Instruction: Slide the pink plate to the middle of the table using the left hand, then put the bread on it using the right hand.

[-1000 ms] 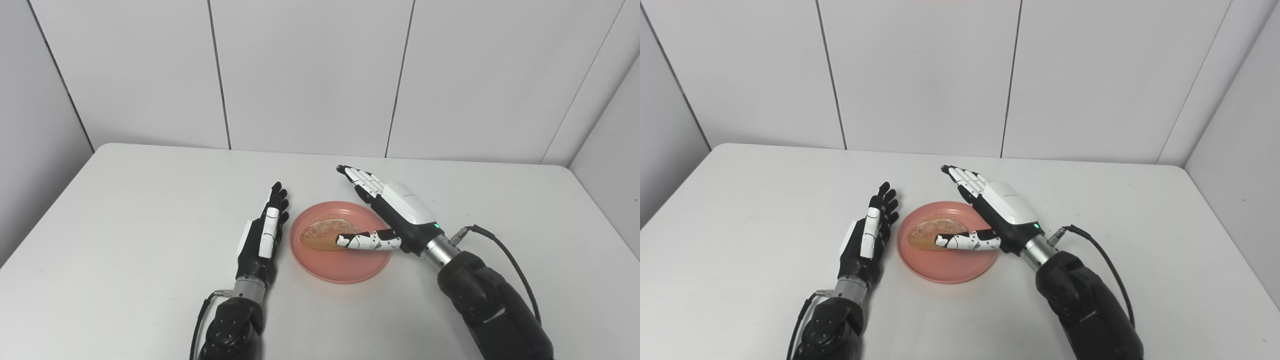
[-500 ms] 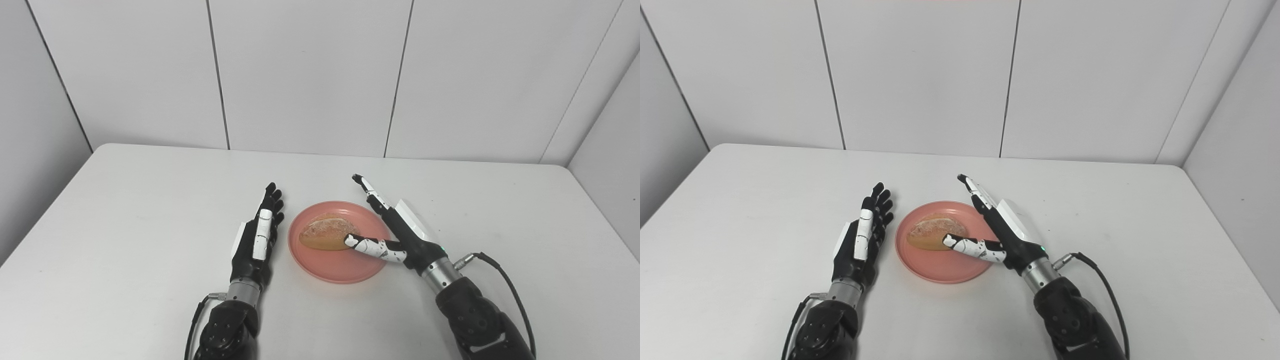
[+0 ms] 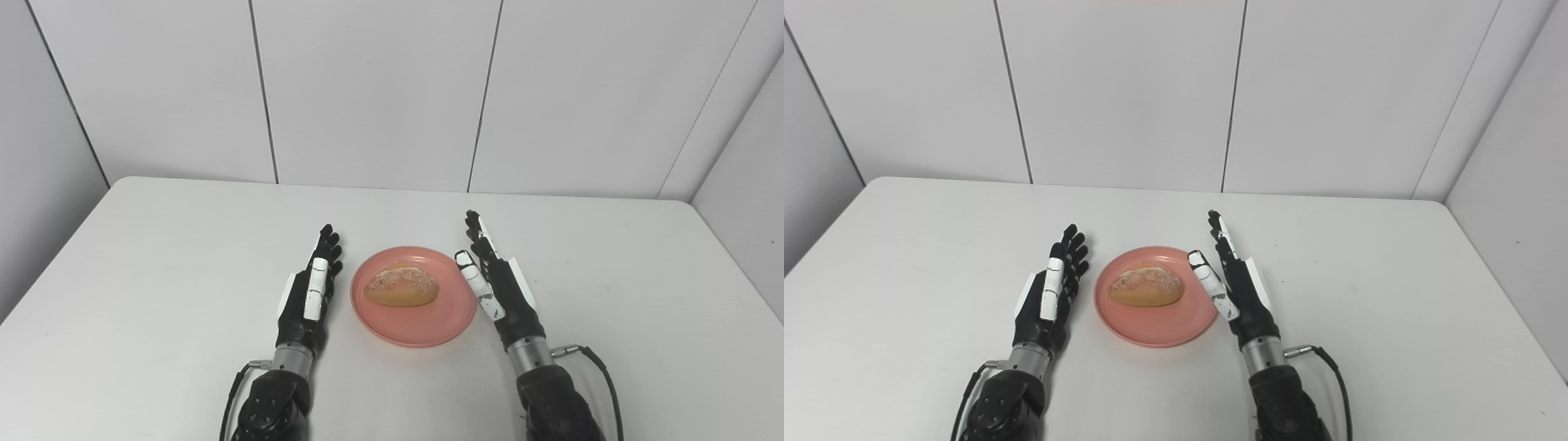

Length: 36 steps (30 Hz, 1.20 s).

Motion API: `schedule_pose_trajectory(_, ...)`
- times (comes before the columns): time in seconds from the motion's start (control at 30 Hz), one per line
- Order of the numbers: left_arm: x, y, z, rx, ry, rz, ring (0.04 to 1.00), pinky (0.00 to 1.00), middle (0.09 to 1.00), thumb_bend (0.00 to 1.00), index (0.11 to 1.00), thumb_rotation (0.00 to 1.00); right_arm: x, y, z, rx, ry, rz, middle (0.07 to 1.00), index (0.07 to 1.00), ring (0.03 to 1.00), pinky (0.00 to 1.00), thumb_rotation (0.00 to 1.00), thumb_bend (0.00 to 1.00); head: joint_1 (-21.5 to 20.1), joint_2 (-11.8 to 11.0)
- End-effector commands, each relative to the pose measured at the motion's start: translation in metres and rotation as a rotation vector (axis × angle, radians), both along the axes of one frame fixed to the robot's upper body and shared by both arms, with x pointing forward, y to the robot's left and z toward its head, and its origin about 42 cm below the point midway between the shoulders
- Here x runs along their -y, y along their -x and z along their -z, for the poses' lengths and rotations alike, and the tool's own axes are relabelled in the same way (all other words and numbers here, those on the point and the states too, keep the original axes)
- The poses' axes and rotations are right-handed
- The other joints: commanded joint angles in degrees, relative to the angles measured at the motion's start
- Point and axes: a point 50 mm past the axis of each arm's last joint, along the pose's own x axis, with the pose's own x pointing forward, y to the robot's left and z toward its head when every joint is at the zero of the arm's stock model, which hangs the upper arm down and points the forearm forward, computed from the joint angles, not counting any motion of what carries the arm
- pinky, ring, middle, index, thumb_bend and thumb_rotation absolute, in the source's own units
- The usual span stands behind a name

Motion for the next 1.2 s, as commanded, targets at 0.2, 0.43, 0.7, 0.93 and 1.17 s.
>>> schedule_pose_trajectory(0.2, -0.010, 0.003, 0.000, 0.012, -0.011, 0.018, 1.000, 1.00, 1.000, 0.73, 1.000, 1.00, -0.008, -0.006, -0.012, 0.023, -0.100, 0.045, 1.000, 1.000, 1.000, 1.00, 1.00, 0.66, -1.21, -0.12)
schedule_pose_trajectory(0.43, -0.014, 0.004, 0.001, 0.010, -0.020, 0.030, 1.000, 1.00, 1.000, 0.74, 1.000, 1.00, -0.010, -0.006, -0.008, 0.021, -0.132, 0.078, 1.000, 1.000, 1.000, 1.00, 1.00, 0.65, -1.91, -0.11)
schedule_pose_trajectory(0.7, -0.016, 0.002, 0.001, 0.021, -0.006, 0.033, 1.000, 1.00, 1.000, 0.73, 1.000, 1.00, -0.007, -0.009, -0.005, 0.011, -0.137, 0.105, 1.000, 1.000, 1.000, 1.00, 1.00, 0.66, -2.72, -0.05)
schedule_pose_trajectory(0.93, -0.017, 0.001, 0.001, 0.017, -0.007, 0.042, 1.000, 1.00, 1.000, 0.74, 1.000, 1.00, -0.003, -0.012, -0.005, -0.012, -0.150, 0.110, 1.000, 1.000, 1.000, 1.00, 1.00, 0.68, -2.66, 0.07)
schedule_pose_trajectory(1.17, -0.016, 0.001, 0.002, 0.026, -0.040, 0.034, 1.000, 1.00, 1.000, 0.73, 1.000, 1.00, 0.004, -0.013, -0.004, -0.008, -0.163, 0.114, 1.000, 1.000, 1.000, 1.00, 1.00, 0.66, -1.66, 0.20)
